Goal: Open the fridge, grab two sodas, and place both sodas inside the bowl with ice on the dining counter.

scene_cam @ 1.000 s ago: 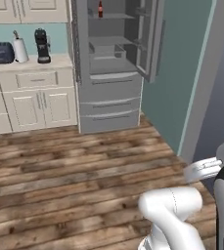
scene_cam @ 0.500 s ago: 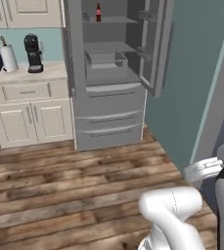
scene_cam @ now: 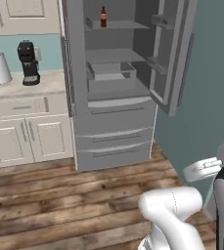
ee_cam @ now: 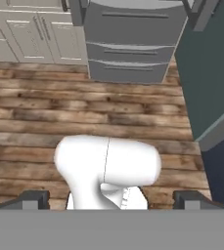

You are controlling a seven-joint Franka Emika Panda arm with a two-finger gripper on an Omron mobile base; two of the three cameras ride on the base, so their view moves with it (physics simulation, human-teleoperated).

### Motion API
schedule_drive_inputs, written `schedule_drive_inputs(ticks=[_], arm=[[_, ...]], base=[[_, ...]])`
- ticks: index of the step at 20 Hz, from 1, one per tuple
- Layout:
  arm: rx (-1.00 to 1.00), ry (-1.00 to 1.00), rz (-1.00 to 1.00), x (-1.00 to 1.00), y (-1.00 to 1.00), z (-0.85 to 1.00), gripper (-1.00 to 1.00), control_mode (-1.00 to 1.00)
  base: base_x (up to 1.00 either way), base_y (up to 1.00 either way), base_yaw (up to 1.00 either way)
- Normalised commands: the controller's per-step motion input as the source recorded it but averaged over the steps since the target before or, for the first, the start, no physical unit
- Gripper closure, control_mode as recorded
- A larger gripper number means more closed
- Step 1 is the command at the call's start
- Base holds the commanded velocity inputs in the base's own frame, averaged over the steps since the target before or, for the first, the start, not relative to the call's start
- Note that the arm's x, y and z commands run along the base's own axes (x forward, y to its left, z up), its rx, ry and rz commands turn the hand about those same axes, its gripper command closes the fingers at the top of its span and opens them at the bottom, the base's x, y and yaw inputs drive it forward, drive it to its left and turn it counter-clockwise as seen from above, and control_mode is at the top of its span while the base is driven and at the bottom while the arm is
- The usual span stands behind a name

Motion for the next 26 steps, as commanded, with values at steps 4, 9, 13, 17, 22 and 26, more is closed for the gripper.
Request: schedule_drive_inputs(ticks=[4, 9, 13, 17, 22, 26], arm=[[0.00, 0.00, 0.00, 0.00, 0.00, 0.00, -1.00, 1.00], [0.00, 0.00, 0.00, 0.00, 0.00, 0.00, -1.00, 1.00], [0.00, 0.00, 0.00, 0.00, 0.00, 0.00, -1.00, 1.00], [0.00, 0.00, 0.00, 0.00, 0.00, 0.00, -1.00, 1.00], [0.00, 0.00, 0.00, 0.00, 0.00, 0.00, -1.00, 1.00], [0.00, 0.00, 0.00, 0.00, 0.00, 0.00, -1.00, 1.00]], base=[[1.00, -0.39, 0.03], [1.00, -0.36, 0.03], [1.00, -0.42, 0.03], [0.92, -0.29, 0.01], [0.85, -0.23, 0.01], [0.82, -0.16, 0.03]])
